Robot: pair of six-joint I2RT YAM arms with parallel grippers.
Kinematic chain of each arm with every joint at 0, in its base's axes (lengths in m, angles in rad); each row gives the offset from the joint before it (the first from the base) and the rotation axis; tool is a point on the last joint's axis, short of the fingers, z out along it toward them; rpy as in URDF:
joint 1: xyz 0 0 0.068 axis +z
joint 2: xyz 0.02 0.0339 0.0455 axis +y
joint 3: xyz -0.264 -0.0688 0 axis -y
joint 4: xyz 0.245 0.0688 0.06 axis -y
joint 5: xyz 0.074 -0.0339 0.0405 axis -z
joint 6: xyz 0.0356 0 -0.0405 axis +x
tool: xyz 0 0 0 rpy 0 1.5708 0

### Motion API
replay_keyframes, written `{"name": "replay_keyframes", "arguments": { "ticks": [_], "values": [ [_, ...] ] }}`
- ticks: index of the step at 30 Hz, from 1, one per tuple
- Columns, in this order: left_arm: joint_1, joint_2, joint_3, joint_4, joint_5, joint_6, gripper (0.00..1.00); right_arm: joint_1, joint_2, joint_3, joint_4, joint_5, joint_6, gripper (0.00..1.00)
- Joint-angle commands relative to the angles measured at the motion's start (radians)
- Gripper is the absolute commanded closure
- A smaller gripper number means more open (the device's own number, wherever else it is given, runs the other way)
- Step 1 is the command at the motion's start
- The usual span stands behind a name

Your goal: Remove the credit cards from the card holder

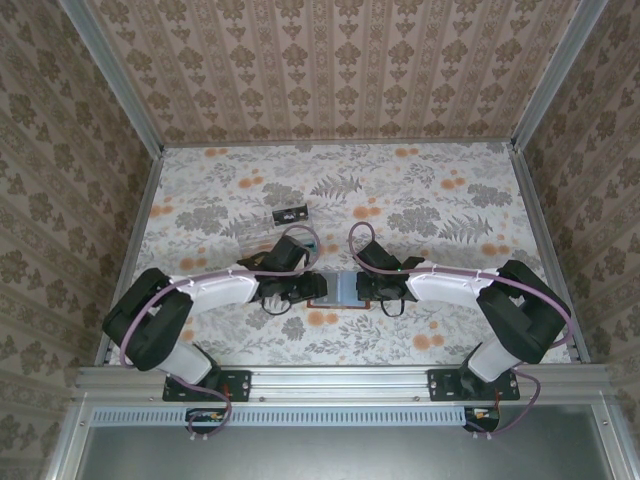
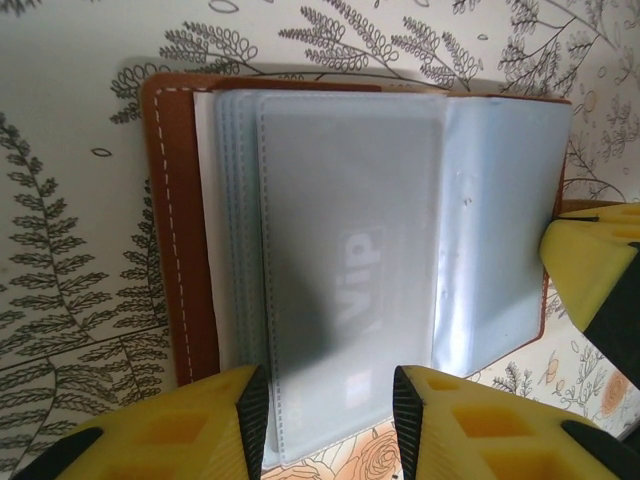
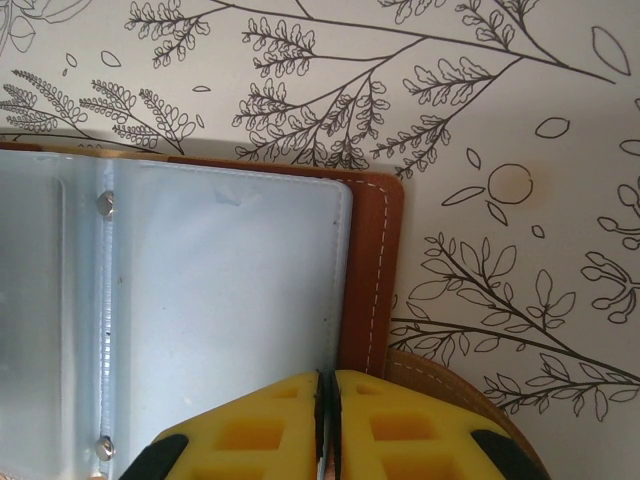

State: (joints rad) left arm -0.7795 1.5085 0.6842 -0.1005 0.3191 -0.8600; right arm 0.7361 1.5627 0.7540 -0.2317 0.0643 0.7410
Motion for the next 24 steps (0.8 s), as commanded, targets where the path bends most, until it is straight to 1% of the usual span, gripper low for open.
{"name": "replay_keyframes", "arguments": {
  "ticks": [1,6,9,14,19,22,24],
  "values": [
    [-0.007,0.022,0.024,0.026,0.035,0.015,0.59,0.003,0.014,-0.037,-0.016,0.007,0.021,0.86],
    [-0.008,0.034,0.023,0.056,0.055,0.01,0.59,0.003,0.014,-0.041,-0.014,0.003,0.024,0.86],
    [-0.006,0.041,0.026,0.045,0.054,0.009,0.57,0.003,0.011,-0.042,-0.014,0.003,0.024,0.86],
    [-0.008,0.036,0.014,0.106,0.092,0.002,0.54,0.003,0.008,-0.044,-0.015,0.003,0.022,0.86],
    [-0.01,0.014,0.04,0.098,0.096,0.013,0.54,0.003,0.009,-0.044,-0.016,0.002,0.025,0.86],
    [-0.014,-0.004,0.065,0.073,0.089,0.029,0.56,0.002,0.008,-0.047,-0.014,0.003,0.027,0.86],
    [-0.018,-0.004,0.072,0.086,0.101,0.032,0.56,0.003,0.005,-0.047,-0.014,0.004,0.027,0.86]
  ]
}}
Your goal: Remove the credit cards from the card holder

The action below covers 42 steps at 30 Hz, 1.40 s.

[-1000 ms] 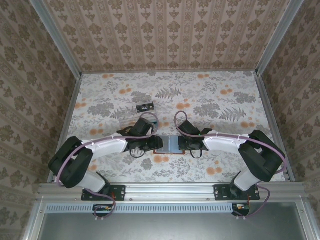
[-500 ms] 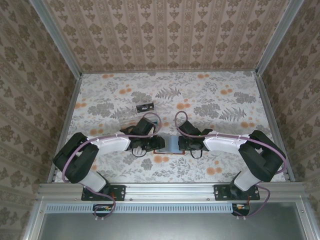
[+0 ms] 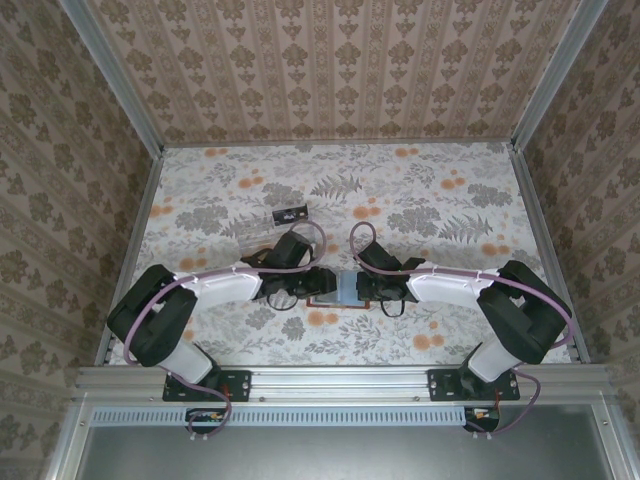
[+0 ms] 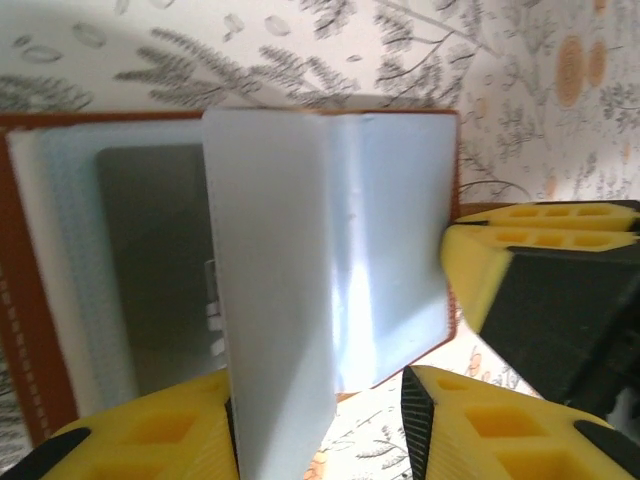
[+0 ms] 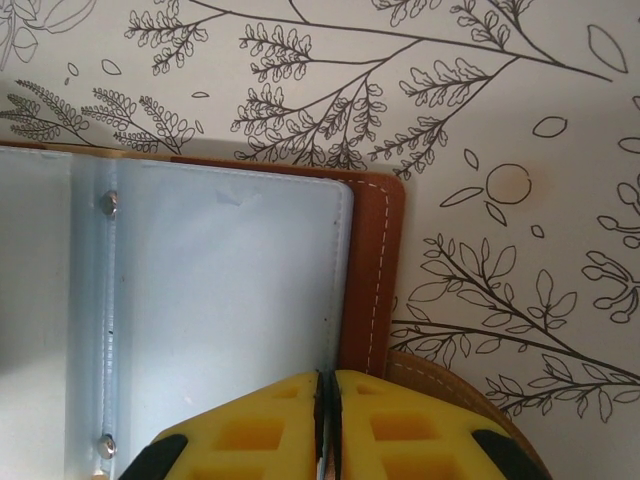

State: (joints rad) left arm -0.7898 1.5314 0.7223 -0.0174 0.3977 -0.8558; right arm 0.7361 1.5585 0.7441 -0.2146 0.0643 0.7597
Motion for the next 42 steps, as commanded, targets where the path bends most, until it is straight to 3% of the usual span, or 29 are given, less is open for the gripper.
{"name": "replay_keyframes", "arguments": {
  "ticks": [1,14,23,34,42],
  "values": [
    [-0.008,-0.024,0.036,0.015,0.032,0.025,0.56,0.002,0.007,-0.037,-0.031,0.005,0.008,0.86],
    [-0.039,0.098,0.081,0.16,0.093,-0.038,0.59,-0.041,-0.228,-0.063,-0.097,0.041,0.02,0.83],
    [-0.048,0.176,0.1,0.208,0.154,-0.055,0.6,-0.056,-0.288,-0.072,-0.134,0.037,0.039,0.82],
    [0.038,-0.058,0.05,0.002,0.055,0.063,0.61,-0.057,-0.251,-0.002,-0.135,-0.02,0.029,0.77],
    [0.07,-0.082,-0.007,0.023,0.075,0.07,0.6,-0.052,-0.225,0.038,-0.147,-0.032,0.023,0.76]
  ]
}}
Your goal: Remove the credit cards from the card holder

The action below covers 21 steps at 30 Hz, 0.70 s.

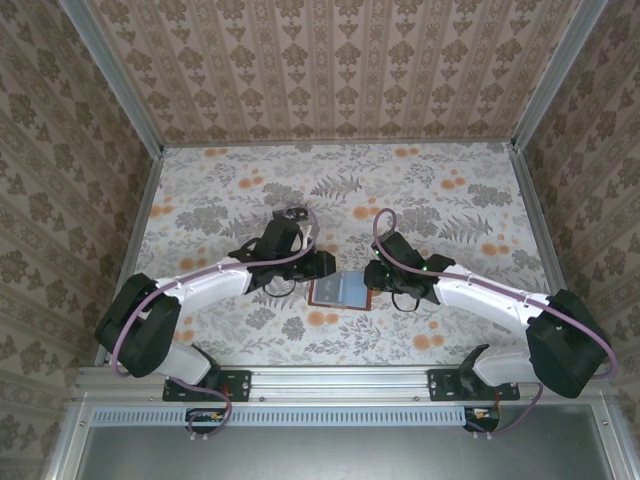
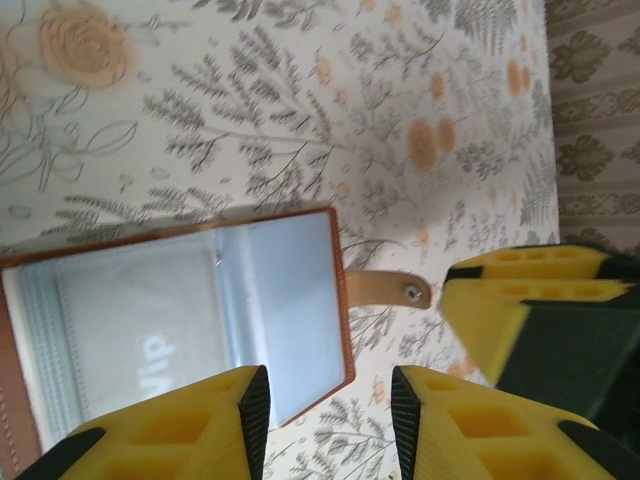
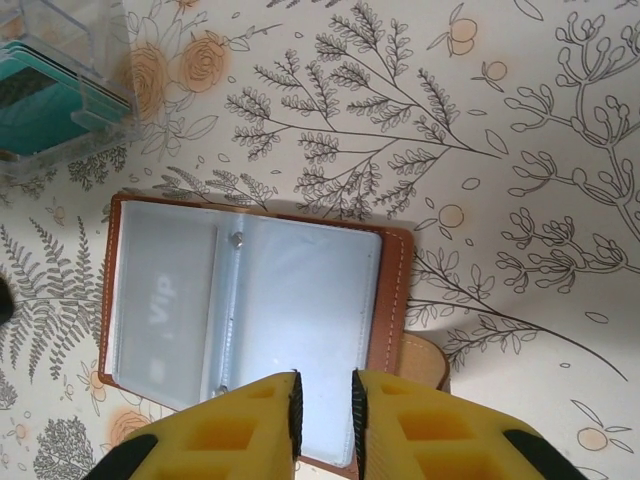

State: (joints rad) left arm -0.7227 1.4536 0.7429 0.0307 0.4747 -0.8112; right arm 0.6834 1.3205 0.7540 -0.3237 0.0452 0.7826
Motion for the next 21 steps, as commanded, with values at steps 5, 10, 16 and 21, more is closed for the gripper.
{"name": "replay_keyframes", "arguments": {
  "ticks": [5,10,16,21],
  "values": [
    [0.006,-0.003,-0.039,-0.072,-0.063,0.026,0.56,0.005,0.03,0.024,-0.039,-0.022,-0.002,0.71],
    [0.009,0.03,-0.045,-0.09,-0.067,0.032,0.53,0.012,0.063,-0.001,-0.017,-0.04,0.009,0.72],
    [0.008,0.071,-0.039,-0.071,-0.056,0.033,0.52,0.027,0.158,-0.021,0.012,-0.051,0.013,0.75],
    [0.008,0.102,-0.031,-0.076,-0.055,0.034,0.52,0.03,0.202,-0.025,0.019,-0.044,0.012,0.75]
  ]
}}
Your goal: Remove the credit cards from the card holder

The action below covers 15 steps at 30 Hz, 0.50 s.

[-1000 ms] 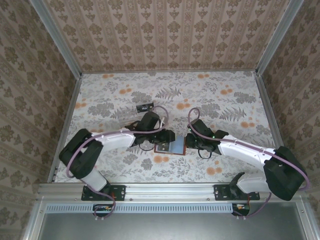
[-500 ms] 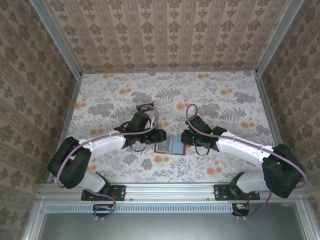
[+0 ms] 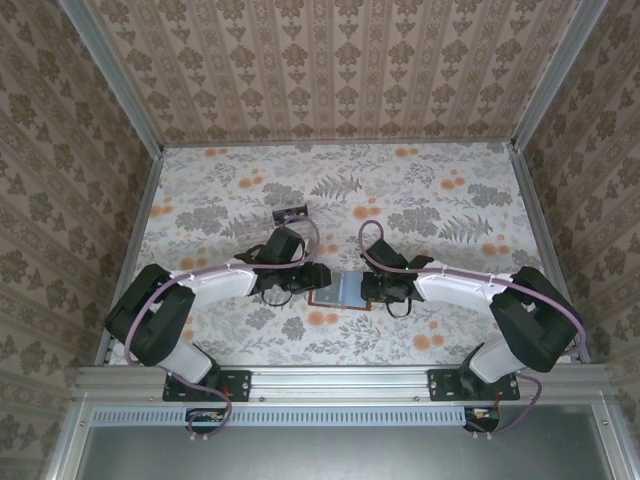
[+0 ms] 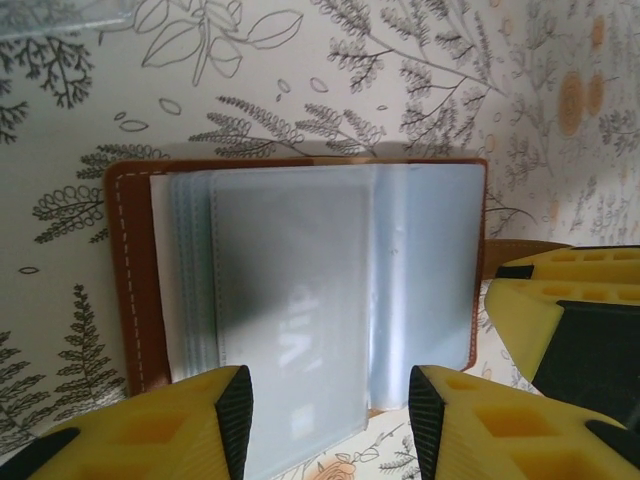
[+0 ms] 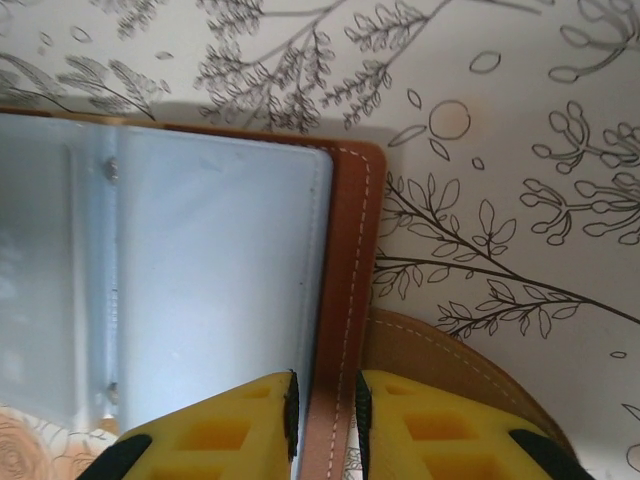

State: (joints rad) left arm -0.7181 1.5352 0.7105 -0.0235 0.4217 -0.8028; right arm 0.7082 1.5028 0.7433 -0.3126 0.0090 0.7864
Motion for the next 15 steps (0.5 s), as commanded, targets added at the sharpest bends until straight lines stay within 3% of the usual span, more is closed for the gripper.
{"name": "replay_keyframes", "arguments": {
  "ticks": [1,15],
  "values": [
    [0.004,0.025,0.003,-0.027,-0.006,0.028,0.52,0.005,0.027,-0.015,0.011,-0.007,0.008,0.74],
    [-0.011,0.074,0.014,-0.018,0.002,0.029,0.52,0.005,0.071,-0.01,0.024,-0.007,-0.003,0.75]
  ]
}}
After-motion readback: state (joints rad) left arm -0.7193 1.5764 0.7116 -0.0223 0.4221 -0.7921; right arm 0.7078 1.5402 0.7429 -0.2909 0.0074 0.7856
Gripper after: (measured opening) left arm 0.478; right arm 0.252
